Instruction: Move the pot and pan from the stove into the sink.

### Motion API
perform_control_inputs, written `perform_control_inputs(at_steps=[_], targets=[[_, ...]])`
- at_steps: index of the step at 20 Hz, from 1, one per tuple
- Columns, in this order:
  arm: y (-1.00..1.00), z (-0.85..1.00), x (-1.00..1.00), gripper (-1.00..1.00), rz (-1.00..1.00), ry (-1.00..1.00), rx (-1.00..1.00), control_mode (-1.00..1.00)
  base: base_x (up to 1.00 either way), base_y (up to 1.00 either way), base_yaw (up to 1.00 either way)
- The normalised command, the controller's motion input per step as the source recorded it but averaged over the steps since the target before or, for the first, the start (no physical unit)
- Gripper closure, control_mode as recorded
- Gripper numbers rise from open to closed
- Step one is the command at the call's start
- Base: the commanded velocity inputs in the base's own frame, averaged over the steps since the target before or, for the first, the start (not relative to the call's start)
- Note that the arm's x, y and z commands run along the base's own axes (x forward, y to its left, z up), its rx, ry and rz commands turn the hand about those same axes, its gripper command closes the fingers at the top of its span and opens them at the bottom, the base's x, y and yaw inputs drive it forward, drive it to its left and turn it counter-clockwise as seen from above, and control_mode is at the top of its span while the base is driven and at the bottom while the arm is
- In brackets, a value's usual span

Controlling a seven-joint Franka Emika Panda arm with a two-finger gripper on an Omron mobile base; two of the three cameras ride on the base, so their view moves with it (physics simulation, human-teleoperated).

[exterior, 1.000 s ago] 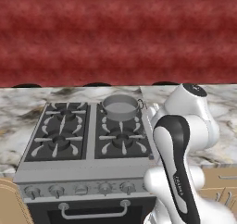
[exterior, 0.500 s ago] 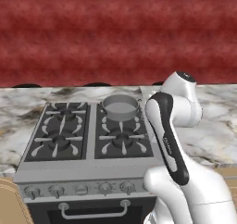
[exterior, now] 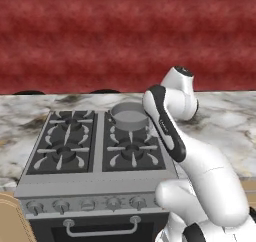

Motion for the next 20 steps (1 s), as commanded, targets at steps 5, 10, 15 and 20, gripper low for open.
perform_control_inputs(at_steps=[5, 10, 15, 20], targets=[[0.11, 0.0, 0.65, -1.0, -0.18, 0.1, -0.08, -1.0, 0.0, 0.0, 0.0], [0.03, 0.0, 0.6, -1.0, -0.15, 0.11, -0.07, -1.0, 0.0, 0.0, 0.0], [0.0, 0.0, 0.2, -1.0, -0.04, 0.05, -0.04, -1.0, 0.0, 0.0, 0.0], [0.0, -0.03, 0.01, -1.0, 0.0, 0.0, 0.0, -1.0, 0.0, 0.0, 0.0]])
